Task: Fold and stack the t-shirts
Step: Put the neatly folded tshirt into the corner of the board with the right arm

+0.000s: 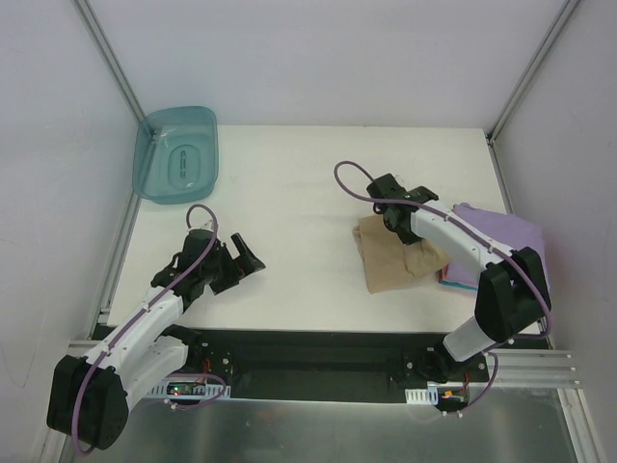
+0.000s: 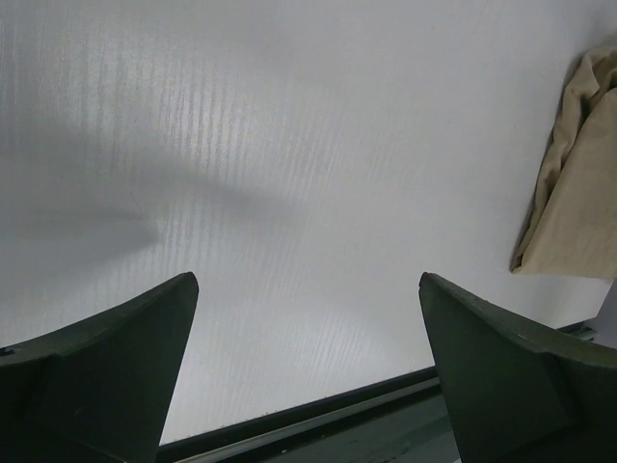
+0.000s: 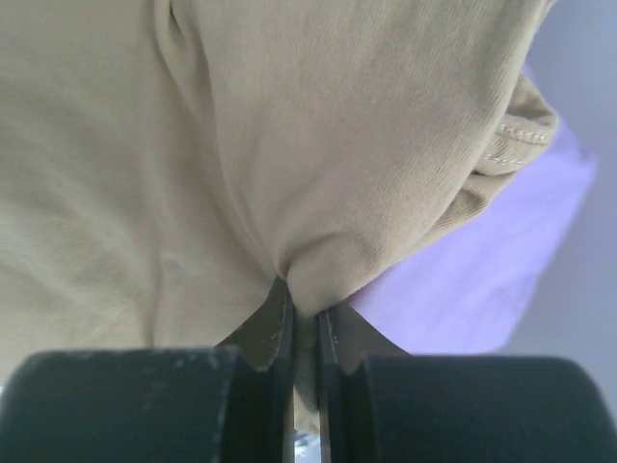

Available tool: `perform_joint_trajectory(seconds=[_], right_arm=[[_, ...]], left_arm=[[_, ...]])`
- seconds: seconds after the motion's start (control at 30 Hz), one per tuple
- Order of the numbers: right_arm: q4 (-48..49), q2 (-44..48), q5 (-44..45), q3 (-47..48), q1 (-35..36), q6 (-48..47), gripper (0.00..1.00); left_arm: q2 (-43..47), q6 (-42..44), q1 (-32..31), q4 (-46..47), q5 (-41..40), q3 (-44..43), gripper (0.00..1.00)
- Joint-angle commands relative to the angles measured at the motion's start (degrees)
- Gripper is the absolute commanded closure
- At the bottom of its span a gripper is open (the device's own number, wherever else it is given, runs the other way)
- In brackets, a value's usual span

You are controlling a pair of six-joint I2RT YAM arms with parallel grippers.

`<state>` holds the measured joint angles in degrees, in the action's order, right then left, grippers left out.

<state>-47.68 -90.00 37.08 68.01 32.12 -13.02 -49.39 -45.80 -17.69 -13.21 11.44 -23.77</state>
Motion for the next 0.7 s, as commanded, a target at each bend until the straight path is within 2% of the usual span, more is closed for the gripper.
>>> perform_joint_trajectory(seconds=[0.0,0.27,0.67], right_arm=[[-6.27,5.96,7.30,4.14,-3.02,-5.78,0.99],[-13.75,9.31,6.86,10.12,-8.21,-2.89,0.99],[-28.33,11.59,8.00,21.19,-9.44,1.24,0.99]], left_arm=[[0.34,1.50,-0.41,0.20,-0.81,-2.07,0.01],[0.17,2.38,-0.41,0.20,-0.81,-3.30,0.01],[0.78,4.49,-0.41,0.20,0.51,-5.15,0.01]])
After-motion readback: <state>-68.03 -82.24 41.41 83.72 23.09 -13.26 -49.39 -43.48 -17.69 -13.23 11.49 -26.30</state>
